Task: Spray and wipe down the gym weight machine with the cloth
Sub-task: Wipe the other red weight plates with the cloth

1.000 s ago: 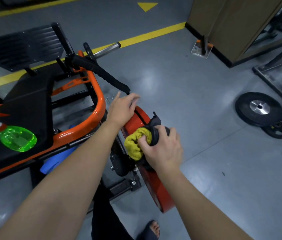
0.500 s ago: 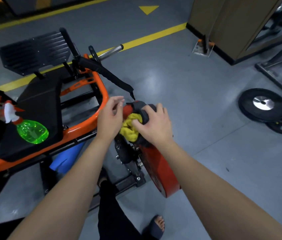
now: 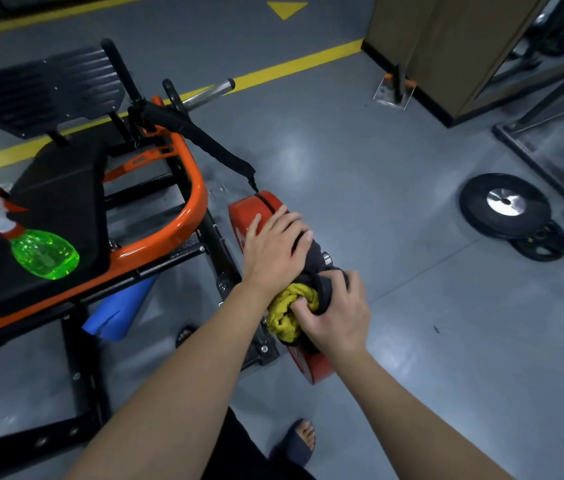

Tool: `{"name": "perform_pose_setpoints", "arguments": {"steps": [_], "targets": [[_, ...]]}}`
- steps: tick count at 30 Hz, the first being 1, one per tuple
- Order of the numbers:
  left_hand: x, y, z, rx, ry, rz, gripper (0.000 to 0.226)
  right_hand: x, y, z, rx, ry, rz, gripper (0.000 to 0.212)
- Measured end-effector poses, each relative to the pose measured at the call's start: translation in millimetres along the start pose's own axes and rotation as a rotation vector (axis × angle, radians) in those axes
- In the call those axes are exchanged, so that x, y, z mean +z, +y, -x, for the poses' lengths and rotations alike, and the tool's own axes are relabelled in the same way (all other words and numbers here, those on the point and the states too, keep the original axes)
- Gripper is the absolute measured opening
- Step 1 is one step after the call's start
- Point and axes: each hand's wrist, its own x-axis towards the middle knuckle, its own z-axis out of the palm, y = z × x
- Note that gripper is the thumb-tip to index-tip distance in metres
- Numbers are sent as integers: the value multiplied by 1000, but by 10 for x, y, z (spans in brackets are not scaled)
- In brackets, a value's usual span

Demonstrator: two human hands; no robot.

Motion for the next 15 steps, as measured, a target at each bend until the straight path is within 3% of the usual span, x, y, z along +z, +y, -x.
{"name": "perform_pose_setpoints", "arguments": {"steps": [6,12,13,15], "targets": [[-16,-149,-253,-75,-24,68,41,131,-224,-198,66,34,48,51],[-93,-611,-852,-166,-317,267,46,338,-635,-679,135,-73,134,63],[-102,-677,-876,-194,-288,371,43,373,-671,-737,130,-77,145,63],[-178,-812,-799,-304,-61,617,38,447,-731,-856,103,-69,177,62]]}}
